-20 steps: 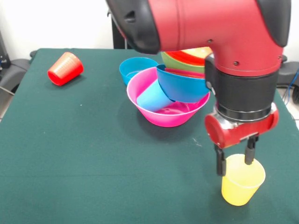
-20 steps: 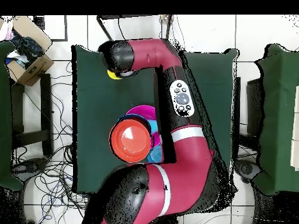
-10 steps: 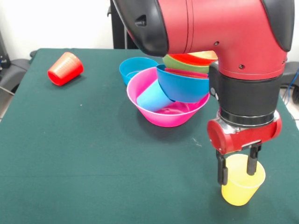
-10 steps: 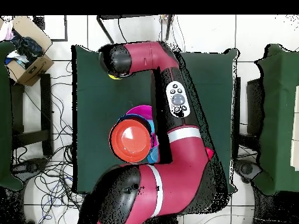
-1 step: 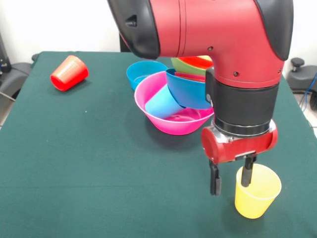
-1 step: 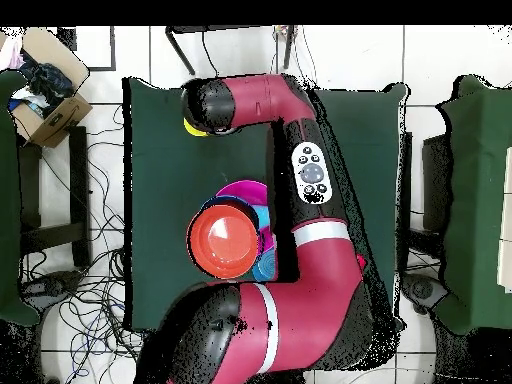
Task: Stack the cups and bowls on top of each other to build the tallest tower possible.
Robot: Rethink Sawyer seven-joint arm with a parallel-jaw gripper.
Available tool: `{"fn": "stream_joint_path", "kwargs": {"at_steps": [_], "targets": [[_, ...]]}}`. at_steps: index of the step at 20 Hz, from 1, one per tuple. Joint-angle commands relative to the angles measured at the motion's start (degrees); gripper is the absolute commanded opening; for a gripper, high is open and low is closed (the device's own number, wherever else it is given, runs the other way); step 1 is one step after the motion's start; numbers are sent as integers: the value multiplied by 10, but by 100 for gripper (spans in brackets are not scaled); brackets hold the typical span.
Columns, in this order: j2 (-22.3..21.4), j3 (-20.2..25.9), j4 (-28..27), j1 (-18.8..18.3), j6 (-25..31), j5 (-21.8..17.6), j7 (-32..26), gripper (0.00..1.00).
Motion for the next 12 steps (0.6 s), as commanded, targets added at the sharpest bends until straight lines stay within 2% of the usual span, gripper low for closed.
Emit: {"fn": "stream_joint_path", "kwargs": {"at_steps": [1, 12], "targets": [[39, -17, 25, 17, 2, 14, 85, 100], [41, -36, 23, 44, 7, 34, 90, 100]]}}
